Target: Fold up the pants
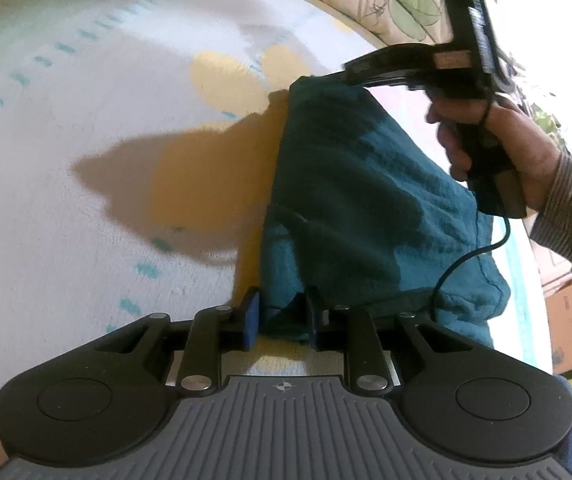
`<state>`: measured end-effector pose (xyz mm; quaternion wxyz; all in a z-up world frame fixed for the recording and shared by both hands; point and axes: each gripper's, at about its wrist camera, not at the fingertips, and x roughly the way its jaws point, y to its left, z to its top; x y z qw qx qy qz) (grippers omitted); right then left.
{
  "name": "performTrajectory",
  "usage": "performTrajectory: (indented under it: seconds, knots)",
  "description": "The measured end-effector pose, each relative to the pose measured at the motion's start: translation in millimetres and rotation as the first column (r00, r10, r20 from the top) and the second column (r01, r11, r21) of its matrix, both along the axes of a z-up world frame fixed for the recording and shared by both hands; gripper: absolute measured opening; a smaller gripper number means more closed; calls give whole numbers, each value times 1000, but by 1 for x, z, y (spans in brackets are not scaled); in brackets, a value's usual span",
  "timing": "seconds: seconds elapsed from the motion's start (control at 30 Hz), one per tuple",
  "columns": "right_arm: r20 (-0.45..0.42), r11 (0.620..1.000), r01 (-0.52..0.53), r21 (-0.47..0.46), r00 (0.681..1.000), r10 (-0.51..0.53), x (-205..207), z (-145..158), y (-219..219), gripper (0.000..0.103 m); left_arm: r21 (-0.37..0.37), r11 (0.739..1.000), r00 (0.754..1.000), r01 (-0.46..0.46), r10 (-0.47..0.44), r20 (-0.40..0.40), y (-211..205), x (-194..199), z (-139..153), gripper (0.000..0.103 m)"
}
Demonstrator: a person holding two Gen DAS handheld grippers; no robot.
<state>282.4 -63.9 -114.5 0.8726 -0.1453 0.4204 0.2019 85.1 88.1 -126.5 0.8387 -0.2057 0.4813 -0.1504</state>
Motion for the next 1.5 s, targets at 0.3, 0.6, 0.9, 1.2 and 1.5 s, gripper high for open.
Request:
performTrajectory:
  seconds: [0.3, 0.6, 0.9, 1.2, 1.5]
  knots:
    - [12, 986, -130, 107, 991, 130, -52, 35, 0, 28, 51, 999, 1000, 13, -13, 8, -9, 2, 5, 23]
    - [84, 978, -199, -65, 975, 204, -42, 14, 41, 51, 47, 999, 1000, 9, -10, 5, -9, 1, 3, 23]
    - [4, 976, -177, -129, 984, 179, -27, -4, 44, 9, 28, 1000, 1000, 6, -6, 6, -6, -1, 3, 22]
    - [-4, 1000, 30, 4, 1000, -30, -8, -3, 18, 6, 19, 1000, 1000, -2, 2, -8, -3, -11, 5, 22]
    - [-6, 954, 161, 254, 986, -165, -71, 68, -82, 36, 104, 995, 1000, -12, 11, 3, 0, -20, 35, 22]
